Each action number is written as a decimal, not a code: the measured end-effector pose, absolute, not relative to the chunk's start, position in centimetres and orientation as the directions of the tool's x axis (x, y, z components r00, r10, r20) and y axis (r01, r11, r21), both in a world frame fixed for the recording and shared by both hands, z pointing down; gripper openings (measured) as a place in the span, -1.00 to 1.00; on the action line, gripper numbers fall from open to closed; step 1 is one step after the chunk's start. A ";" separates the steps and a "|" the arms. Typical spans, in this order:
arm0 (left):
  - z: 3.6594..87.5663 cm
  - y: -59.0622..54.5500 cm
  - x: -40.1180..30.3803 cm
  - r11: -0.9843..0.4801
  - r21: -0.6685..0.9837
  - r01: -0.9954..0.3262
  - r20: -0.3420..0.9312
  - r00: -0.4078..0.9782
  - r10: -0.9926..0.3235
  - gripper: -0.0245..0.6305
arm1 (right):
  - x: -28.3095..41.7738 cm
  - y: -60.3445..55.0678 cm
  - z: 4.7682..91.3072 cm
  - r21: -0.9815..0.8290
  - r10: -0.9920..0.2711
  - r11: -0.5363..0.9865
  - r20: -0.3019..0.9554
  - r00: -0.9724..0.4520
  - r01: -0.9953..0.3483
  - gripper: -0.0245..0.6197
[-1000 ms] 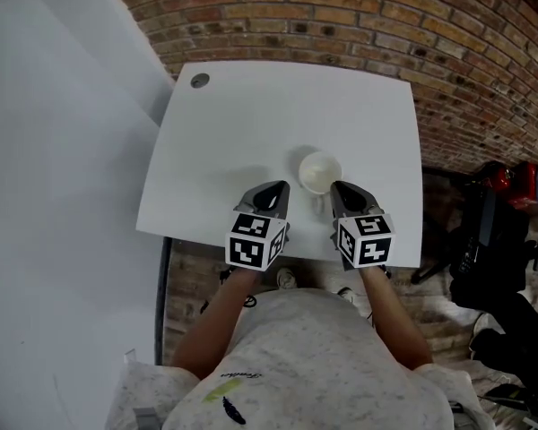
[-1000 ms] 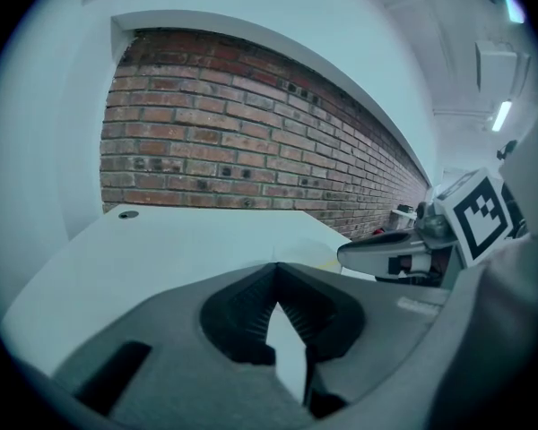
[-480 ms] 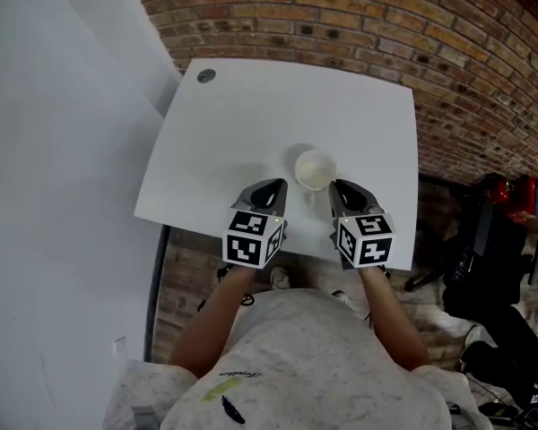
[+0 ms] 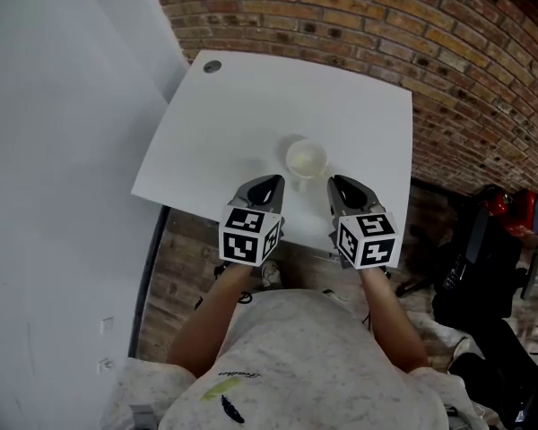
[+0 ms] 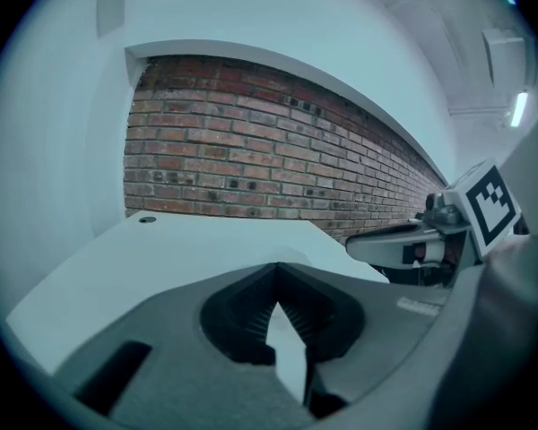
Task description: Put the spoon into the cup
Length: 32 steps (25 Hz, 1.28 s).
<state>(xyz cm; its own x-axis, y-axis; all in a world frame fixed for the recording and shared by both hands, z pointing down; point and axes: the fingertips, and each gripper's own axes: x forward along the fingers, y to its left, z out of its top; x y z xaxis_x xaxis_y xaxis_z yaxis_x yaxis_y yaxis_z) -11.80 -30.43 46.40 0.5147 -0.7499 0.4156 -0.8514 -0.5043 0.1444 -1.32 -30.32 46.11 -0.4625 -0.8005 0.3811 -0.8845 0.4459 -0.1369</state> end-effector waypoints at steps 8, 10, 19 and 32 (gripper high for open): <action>45.5 -28.1 -9.9 -0.478 0.122 -0.870 0.405 0.483 -0.776 -0.94 | 0.3 -28.2 44.3 -0.126 -0.786 0.498 0.352 -0.508 -0.858 -0.87; 45.3 -27.6 -9.4 -0.474 0.117 -0.873 0.402 0.478 -0.781 -0.94 | 0.8 -27.6 43.9 -0.126 -0.782 0.512 0.341 -0.522 -0.850 -0.89; 44.9 -25.7 -7.5 -0.445 0.111 -0.889 0.394 0.450 -0.801 -0.94 | 2.6 -26.0 43.0 -0.110 -0.757 0.568 0.319 -0.570 -0.816 -0.89; 44.9 -24.4 -6.3 -0.425 0.103 -0.899 0.395 0.429 -0.812 -0.94 | 3.4 -24.7 43.4 -0.116 -0.731 0.602 0.317 -0.604 -0.790 -0.89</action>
<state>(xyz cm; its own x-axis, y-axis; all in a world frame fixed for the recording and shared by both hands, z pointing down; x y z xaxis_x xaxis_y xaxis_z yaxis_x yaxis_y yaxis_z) -6.29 -24.35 44.95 0.4295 -0.8121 0.3951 -0.8991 -0.4254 0.1031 3.38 -24.74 43.42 -0.6039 -0.7313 0.3172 -0.7900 0.6021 -0.1160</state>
